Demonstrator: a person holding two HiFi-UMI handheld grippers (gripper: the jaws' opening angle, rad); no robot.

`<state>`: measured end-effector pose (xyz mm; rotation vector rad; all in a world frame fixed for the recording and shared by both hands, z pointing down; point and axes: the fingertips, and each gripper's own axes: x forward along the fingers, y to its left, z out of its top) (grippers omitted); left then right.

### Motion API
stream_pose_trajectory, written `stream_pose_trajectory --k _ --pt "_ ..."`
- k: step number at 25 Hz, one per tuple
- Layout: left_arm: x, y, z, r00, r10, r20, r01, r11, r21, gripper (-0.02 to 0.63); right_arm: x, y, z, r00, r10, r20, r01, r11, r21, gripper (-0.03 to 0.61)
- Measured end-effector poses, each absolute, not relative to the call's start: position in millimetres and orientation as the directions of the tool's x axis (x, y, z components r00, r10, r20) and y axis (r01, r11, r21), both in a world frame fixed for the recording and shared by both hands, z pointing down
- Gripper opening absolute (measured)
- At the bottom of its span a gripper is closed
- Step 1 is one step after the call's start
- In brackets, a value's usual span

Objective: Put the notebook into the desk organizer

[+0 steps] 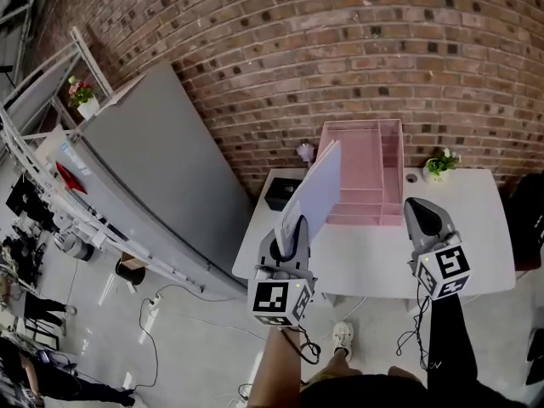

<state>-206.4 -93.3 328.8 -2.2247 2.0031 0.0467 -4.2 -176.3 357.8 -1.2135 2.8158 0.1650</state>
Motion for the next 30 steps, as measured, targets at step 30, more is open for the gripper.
stream_pose_trajectory --k 30 --pt "-293 -369 343 0.266 -0.961 -0.078 -0.964 -0.264 -0.043 0.034 -52 -388 361 -0.528 -0.845 -0.081 -0.849 0.528 0.026 0.0"
